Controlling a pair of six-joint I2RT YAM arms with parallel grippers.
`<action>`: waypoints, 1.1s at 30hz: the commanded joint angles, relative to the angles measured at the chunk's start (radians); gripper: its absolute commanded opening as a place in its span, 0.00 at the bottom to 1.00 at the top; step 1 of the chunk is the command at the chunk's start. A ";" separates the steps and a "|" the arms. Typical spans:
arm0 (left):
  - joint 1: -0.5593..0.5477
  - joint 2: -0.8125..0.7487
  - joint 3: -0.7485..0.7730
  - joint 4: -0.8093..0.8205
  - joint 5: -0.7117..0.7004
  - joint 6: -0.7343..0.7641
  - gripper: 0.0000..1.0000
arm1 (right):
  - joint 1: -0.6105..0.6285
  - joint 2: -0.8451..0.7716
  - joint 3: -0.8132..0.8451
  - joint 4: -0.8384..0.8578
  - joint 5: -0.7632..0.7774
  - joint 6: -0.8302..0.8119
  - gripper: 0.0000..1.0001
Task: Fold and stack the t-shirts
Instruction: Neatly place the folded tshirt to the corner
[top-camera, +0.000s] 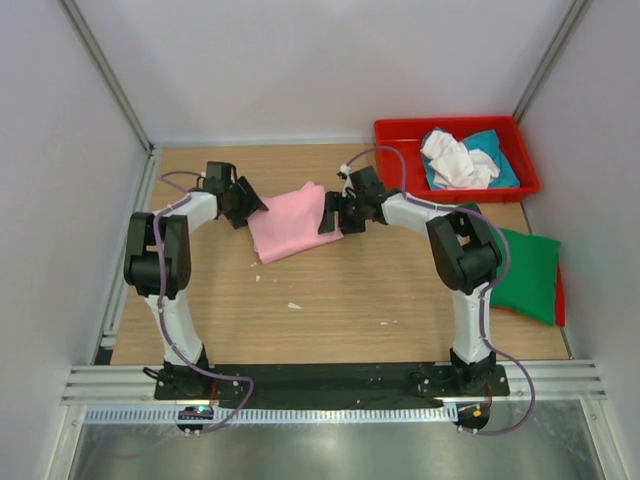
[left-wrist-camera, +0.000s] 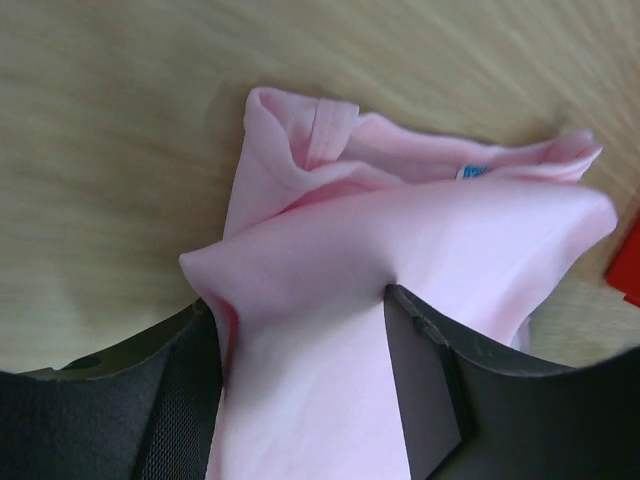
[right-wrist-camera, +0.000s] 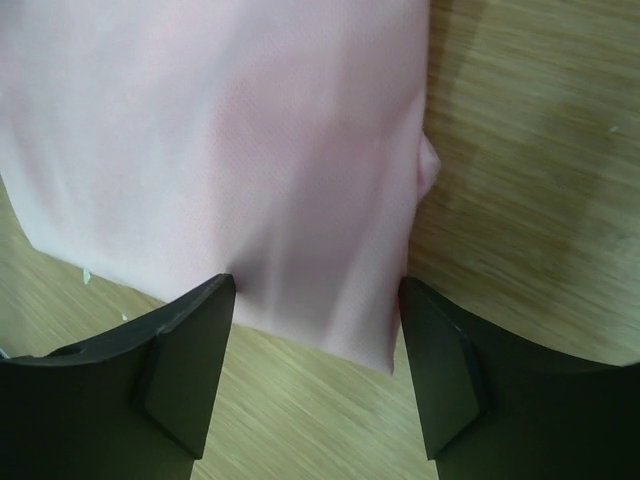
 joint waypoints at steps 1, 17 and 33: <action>0.003 0.093 0.084 0.083 0.103 0.013 0.62 | 0.049 -0.059 -0.063 0.058 -0.010 0.062 0.72; 0.005 0.161 0.234 0.005 0.171 0.094 0.63 | 0.124 -0.393 -0.384 0.029 0.235 0.318 0.73; 0.089 -0.313 0.200 -0.315 0.032 0.151 0.96 | 0.118 -0.229 -0.158 0.035 0.434 0.455 1.00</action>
